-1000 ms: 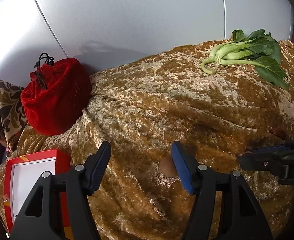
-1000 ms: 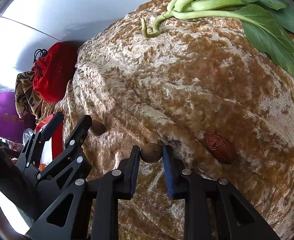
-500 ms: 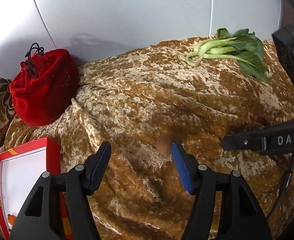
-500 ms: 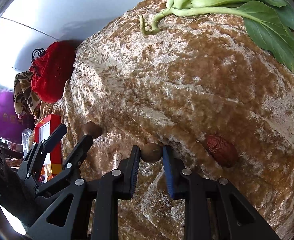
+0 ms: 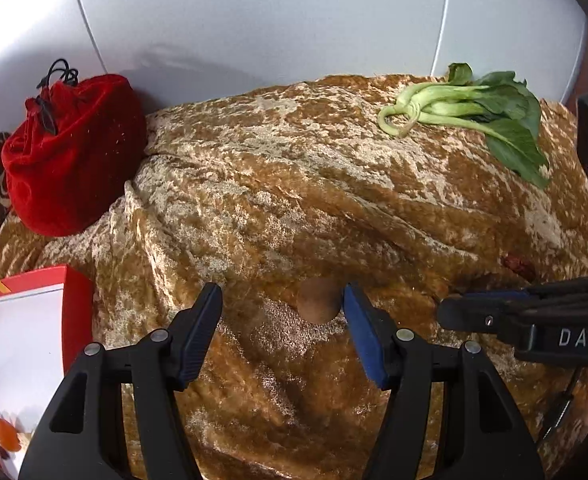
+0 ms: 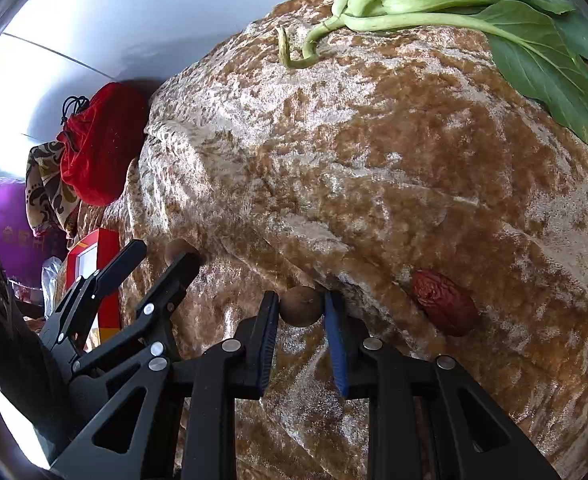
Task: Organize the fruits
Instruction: 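Grasp one brown nut with the right tool while the left tool grasps the other, then carry both brown nuts over the red-framed tray with both tools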
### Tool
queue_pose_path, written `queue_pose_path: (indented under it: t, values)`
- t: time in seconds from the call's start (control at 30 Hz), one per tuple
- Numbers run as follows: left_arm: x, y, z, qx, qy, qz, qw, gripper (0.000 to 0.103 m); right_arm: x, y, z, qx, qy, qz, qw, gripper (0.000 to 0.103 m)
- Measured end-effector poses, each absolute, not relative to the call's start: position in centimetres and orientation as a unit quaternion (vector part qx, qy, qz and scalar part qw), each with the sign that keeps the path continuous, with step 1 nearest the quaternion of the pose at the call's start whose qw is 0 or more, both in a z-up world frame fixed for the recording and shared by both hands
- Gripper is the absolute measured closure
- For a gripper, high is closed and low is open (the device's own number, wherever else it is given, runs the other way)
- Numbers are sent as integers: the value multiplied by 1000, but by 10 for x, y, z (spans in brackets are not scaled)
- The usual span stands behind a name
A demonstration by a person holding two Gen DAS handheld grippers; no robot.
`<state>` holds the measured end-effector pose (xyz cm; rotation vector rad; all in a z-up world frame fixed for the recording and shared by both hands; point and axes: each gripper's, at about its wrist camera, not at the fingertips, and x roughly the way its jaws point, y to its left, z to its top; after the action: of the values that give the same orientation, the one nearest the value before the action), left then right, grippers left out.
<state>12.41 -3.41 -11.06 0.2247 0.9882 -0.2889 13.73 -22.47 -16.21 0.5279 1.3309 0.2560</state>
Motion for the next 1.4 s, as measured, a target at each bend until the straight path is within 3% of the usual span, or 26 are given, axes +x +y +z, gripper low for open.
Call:
queue_pose_path:
  t: [0.13,0.2,0.53,0.6,1.4]
  values:
    - [122,-38,-115,119,471,-146,862,52,137,-225,-162,241,608,117,747,80]
    - [122,-39,-117,116,473,-153,860,63,137,-225,-162,241,608,117,747,80]
    - [124,-39,-120,101,476,-164,858,74,138,-224,-163,242,608,116,748,80]
    - [124,-40,-119,100,476,-166,858,81,137,-224,-162,242,608,116,747,80]
    - [107,-34,-98,104,457,-176,866,81,136,-221,-158,239,603,117,752,79]
